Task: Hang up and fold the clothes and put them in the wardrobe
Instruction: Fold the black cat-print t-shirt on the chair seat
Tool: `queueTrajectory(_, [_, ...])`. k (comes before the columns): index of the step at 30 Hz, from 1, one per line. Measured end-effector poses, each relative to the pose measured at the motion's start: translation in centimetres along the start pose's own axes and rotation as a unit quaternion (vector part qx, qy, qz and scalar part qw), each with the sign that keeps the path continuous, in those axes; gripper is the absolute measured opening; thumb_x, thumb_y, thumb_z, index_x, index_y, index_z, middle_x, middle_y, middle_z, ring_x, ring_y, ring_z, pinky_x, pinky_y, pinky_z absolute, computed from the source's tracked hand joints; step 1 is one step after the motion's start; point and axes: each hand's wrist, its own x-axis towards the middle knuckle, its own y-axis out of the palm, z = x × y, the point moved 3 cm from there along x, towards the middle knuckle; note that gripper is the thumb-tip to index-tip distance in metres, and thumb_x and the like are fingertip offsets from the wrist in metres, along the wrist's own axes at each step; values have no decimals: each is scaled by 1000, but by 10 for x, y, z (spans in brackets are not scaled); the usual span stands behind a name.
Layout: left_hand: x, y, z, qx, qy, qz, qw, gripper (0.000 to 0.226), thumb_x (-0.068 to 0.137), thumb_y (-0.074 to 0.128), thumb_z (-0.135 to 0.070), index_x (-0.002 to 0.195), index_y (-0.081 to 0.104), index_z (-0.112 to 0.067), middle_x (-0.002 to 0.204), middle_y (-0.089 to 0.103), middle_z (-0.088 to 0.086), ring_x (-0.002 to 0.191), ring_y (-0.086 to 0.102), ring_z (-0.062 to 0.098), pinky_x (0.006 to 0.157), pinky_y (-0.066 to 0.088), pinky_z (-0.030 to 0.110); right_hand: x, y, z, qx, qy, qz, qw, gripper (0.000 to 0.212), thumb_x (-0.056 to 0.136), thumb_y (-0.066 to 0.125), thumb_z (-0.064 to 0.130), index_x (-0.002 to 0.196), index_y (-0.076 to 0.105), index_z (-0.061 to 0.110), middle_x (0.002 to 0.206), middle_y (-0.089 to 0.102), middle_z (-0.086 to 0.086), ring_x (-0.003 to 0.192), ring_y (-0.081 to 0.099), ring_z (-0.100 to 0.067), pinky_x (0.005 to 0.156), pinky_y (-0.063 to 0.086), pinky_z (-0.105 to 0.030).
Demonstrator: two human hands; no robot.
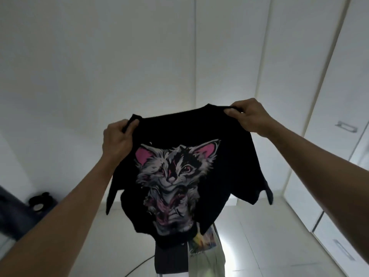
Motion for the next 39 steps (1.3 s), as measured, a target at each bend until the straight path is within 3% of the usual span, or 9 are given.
queueTrajectory(4, [12,-6,-11,-13,52,22,998,44,95,64,-42,72,58,-4,63,56,7,60,46,15,57,37,33,-1,8,-7,48,6,-61,997,28,101,55,31,90,67,8,71,56,1,65,50,-13,61,38,-28])
queueTrajectory(10, [-6,-17,28,280,49,287,915,33,81,81,-30,67,65,-4,58,55,5,63,57,24,53,33,29,-15,8,-32,-36,-2,-34,999,24,101,56,30,88,65,13,73,57,1,72,52,-16,65,38,-28])
queueTrajectory(14, [-48,-7,56,193,-63,176,963,17,95,61,-14,89,72,-3,79,65,11,76,58,27,66,35,30,-31,20,-48,-56,-13,21,998,23,101,56,31,88,66,14,73,58,3,70,52,-14,61,37,-15])
queueTrajectory(17, [-76,4,55,85,-179,65,978,22,97,45,-9,98,68,-8,87,65,9,79,58,24,67,42,29,-43,26,-60,-68,-25,48,996,29,101,57,32,91,68,7,76,61,-6,73,54,-20,62,38,-21])
queueTrajectory(20, [-81,14,44,98,-161,29,982,23,101,39,-14,99,59,-2,91,61,14,84,56,28,74,43,38,-52,23,-70,-75,-35,45,996,29,102,55,32,95,68,7,80,63,-7,76,56,-22,66,37,-30])
queueTrajectory(24, [-77,9,41,233,-45,93,967,27,100,40,-14,97,62,1,94,66,25,85,60,40,75,41,42,-62,16,-89,-88,-26,50,994,26,102,55,32,98,69,10,80,62,-6,78,55,-24,72,35,-29])
queueTrajectory(30, [-116,18,38,116,-217,83,966,29,95,41,-10,103,67,-3,99,66,13,93,62,31,79,48,34,-92,34,-115,-3,59,77,995,32,102,53,30,84,61,6,69,51,0,66,46,-16,61,36,-30])
queueTrajectory(33, [-138,19,32,141,-187,95,968,33,98,37,-29,89,56,-4,89,60,14,84,58,32,72,44,41,-107,42,-118,30,68,60,995,33,102,50,31,91,62,2,74,53,-4,74,49,-22,68,37,-31])
queueTrajectory(39, [-170,-7,34,115,-115,287,944,35,75,84,-40,68,64,-12,54,57,-10,50,52,9,50,39,22,-130,29,-105,-45,27,98,994,30,103,50,34,93,66,10,83,63,-5,79,55,-22,69,35,-31])
